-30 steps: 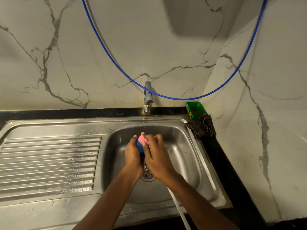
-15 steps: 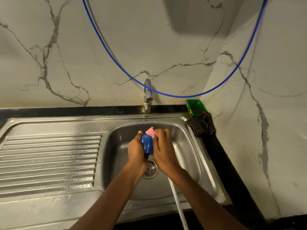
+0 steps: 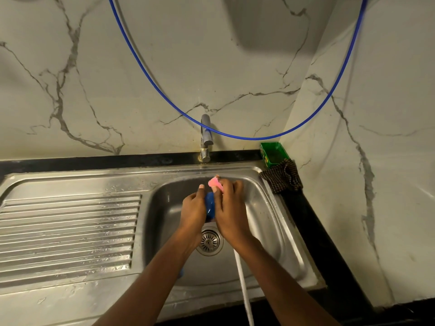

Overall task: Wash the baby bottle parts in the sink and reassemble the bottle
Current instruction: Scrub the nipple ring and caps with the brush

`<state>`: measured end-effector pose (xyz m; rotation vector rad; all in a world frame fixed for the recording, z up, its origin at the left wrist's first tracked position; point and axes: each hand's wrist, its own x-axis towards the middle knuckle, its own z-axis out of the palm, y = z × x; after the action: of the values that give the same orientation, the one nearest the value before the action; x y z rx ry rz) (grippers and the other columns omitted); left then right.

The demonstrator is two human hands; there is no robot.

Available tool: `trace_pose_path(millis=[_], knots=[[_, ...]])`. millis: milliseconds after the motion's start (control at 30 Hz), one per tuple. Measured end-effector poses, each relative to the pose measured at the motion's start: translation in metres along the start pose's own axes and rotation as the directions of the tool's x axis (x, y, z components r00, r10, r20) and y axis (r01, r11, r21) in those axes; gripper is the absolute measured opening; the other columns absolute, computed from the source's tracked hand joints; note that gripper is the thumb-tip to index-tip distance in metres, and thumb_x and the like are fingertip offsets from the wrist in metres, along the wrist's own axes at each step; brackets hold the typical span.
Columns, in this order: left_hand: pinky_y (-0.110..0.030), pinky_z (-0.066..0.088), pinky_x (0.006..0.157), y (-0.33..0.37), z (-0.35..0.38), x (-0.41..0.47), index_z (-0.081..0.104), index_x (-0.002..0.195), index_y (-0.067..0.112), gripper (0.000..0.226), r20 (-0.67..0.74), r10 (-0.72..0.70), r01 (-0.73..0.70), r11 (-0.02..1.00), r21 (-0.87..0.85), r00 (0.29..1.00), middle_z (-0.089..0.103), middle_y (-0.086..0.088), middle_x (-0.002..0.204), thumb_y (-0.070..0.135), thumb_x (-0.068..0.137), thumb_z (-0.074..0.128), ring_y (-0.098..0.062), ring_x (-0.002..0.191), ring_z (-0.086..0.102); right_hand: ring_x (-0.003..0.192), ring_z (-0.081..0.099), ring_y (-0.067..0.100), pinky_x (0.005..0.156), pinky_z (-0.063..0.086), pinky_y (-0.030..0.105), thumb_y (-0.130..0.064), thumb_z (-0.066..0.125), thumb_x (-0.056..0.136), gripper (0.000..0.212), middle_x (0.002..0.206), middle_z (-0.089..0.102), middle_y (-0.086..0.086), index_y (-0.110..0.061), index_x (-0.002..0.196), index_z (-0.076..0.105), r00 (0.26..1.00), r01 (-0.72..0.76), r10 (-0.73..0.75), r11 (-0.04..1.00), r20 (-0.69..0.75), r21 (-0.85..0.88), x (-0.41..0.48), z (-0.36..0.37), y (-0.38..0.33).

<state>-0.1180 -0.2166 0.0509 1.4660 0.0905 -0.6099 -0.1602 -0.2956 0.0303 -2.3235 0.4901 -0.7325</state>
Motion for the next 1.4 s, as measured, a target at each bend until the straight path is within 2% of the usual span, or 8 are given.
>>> trace_pose_path(millis=[267, 400, 700, 767, 833, 1000, 1233, 1400], knots=[[-0.042, 0.052, 0.090, 0.005, 0.004, 0.000, 0.064, 0.096, 0.007, 0.035, -0.103, -0.239, 0.204, 0.941, -0.271, 0.965, 0.069, -0.016, 0.096, 0.032, 0.101, 0.041, -0.026, 0.089, 0.066, 0.085, 0.047, 0.007, 0.066, 0.035, 0.007, -0.045, 0.029, 0.097, 0.042, 0.108, 0.039, -0.001, -0.013, 0.116, 0.048, 0.993, 0.088, -0.091, 0.995, 0.071, 0.051, -0.020, 0.008, -0.009], [-0.042, 0.052, 0.092, 0.008, 0.009, -0.004, 0.058, 0.096, 0.010, 0.023, -0.107, -0.253, 0.206, 0.922, -0.328, 0.962, 0.066, -0.012, 0.093, 0.029, 0.100, 0.045, -0.024, 0.087, 0.063, 0.085, 0.051, 0.016, 0.068, 0.044, 0.025, -0.024, 0.037, 0.101, 0.022, 0.105, 0.035, 0.001, -0.006, 0.107, 0.047, 0.996, -0.080, 0.075, 0.992, 0.054, 0.095, -0.002, 0.003, -0.002], [-0.033, 0.053, 0.066, 0.014, 0.009, -0.009, 0.058, 0.093, 0.009, 0.023, -0.052, -0.242, 0.196, 0.879, -0.434, 0.969, 0.067, -0.011, 0.086, 0.027, 0.101, 0.047, -0.023, 0.079, 0.065, 0.086, 0.050, 0.002, 0.073, 0.043, 0.009, -0.038, 0.032, 0.100, 0.036, 0.107, 0.039, 0.001, -0.008, 0.110, 0.048, 0.993, 0.073, -0.086, 0.986, 0.080, 0.149, -0.012, -0.013, -0.006], [-0.036, 0.052, 0.066, 0.015, 0.009, -0.008, 0.058, 0.094, 0.008, 0.023, -0.029, -0.261, 0.218, 0.857, -0.467, 0.965, 0.067, -0.013, 0.091, 0.027, 0.100, 0.048, -0.026, 0.085, 0.065, 0.083, 0.049, 0.003, 0.071, 0.045, 0.016, -0.039, 0.031, 0.100, 0.033, 0.106, 0.037, -0.002, -0.012, 0.109, 0.047, 0.988, 0.119, -0.129, 0.986, 0.086, 0.120, -0.012, -0.014, -0.004], [-0.037, 0.052, 0.068, 0.012, 0.010, -0.010, 0.057, 0.096, 0.010, 0.023, -0.019, -0.260, 0.224, 0.864, -0.450, 0.965, 0.067, -0.013, 0.097, 0.031, 0.100, 0.049, -0.027, 0.088, 0.065, 0.080, 0.048, 0.004, 0.068, 0.044, 0.022, -0.032, 0.033, 0.101, 0.025, 0.104, 0.038, 0.000, -0.012, 0.106, 0.047, 0.997, 0.045, -0.052, 0.991, 0.049, 0.128, -0.009, -0.016, -0.001], [-0.045, 0.054, 0.085, 0.014, 0.009, -0.011, 0.056, 0.106, 0.009, 0.035, -0.008, -0.227, 0.205, 0.893, -0.400, 0.974, 0.067, -0.015, 0.102, 0.042, 0.099, 0.046, -0.030, 0.093, 0.066, 0.081, 0.049, 0.003, 0.067, 0.045, 0.014, -0.050, 0.026, 0.095, 0.042, 0.104, 0.039, -0.002, -0.015, 0.107, 0.047, 0.988, 0.135, -0.141, 0.987, 0.059, 0.084, -0.009, -0.021, 0.001], [-0.038, 0.054, 0.080, 0.007, 0.009, -0.003, 0.060, 0.091, 0.023, 0.050, -0.059, 0.139, -0.133, 0.987, 0.094, 0.989, 0.067, -0.005, 0.091, 0.058, 0.098, 0.024, -0.023, 0.091, 0.065, 0.088, 0.047, 0.009, 0.065, 0.043, 0.014, -0.026, 0.044, 0.099, 0.025, 0.110, 0.044, 0.006, -0.011, 0.119, 0.050, 0.998, 0.053, -0.056, 0.995, -0.030, -0.080, 0.006, -0.021, 0.003], [-0.039, 0.053, 0.087, 0.003, 0.013, -0.008, 0.069, 0.097, 0.017, 0.062, 0.014, -0.008, 0.009, 0.997, -0.077, 1.000, 0.074, -0.011, 0.096, 0.055, 0.101, 0.022, -0.023, 0.095, 0.069, 0.093, 0.049, 0.012, 0.071, 0.044, 0.023, -0.032, 0.038, 0.100, 0.029, 0.113, 0.042, 0.005, -0.013, 0.118, 0.049, 0.998, 0.016, -0.016, 1.000, 0.057, -0.009, -0.001, -0.014, -0.010]])
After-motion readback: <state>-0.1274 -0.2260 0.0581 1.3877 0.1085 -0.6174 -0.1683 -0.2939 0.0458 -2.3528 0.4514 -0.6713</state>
